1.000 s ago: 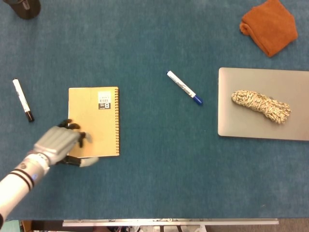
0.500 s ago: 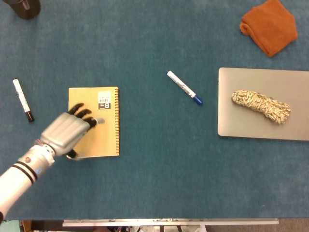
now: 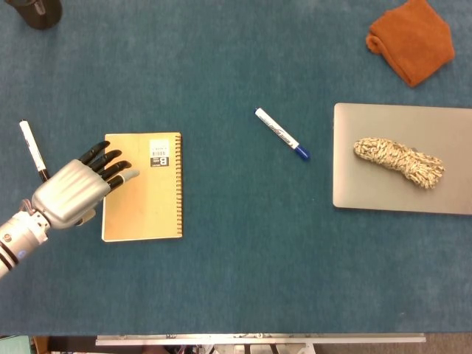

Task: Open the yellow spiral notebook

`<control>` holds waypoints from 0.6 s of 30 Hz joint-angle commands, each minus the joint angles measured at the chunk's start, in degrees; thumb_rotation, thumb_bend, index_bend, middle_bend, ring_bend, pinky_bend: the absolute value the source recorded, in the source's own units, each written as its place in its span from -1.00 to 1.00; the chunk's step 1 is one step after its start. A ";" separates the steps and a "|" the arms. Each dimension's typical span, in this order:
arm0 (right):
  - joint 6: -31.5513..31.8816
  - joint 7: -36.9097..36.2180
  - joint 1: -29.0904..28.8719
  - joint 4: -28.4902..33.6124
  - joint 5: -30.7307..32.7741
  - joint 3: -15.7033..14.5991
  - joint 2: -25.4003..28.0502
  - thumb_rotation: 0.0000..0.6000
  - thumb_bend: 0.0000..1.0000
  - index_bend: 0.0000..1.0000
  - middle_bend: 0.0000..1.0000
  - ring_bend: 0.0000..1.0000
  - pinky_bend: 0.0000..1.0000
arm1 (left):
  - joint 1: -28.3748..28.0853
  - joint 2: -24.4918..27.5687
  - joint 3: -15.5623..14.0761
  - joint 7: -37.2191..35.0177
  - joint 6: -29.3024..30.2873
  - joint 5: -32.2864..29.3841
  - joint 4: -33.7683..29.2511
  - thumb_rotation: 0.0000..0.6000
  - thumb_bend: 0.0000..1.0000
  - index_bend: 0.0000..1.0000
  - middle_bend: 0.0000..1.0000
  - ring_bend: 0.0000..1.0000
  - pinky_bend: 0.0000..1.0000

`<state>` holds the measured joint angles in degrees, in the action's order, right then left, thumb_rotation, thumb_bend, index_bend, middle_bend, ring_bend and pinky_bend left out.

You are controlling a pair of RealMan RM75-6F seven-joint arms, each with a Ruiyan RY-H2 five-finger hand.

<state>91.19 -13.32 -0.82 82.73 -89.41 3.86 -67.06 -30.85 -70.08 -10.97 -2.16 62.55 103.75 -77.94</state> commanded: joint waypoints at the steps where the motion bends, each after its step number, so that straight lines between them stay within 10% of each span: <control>1: 0.22 0.63 -0.07 0.67 -0.22 0.07 0.31 1.00 -0.62 -0.68 -0.58 -0.80 -0.64 | 0.16 -3.92 -1.73 -5.68 4.85 3.91 7.25 1.00 -0.59 -0.76 -0.73 -0.87 -1.00; 18: -0.06 3.53 0.10 3.32 0.26 -0.10 1.15 1.00 -0.61 -0.68 -0.58 -0.80 -0.65 | -0.09 -12.30 -2.93 -13.12 7.11 5.03 24.05 1.00 -0.59 -0.75 -0.74 -0.87 -1.00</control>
<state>91.16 -9.79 -0.70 86.04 -89.15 3.77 -65.93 -30.98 -81.90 -13.75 -14.67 69.51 108.99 -54.55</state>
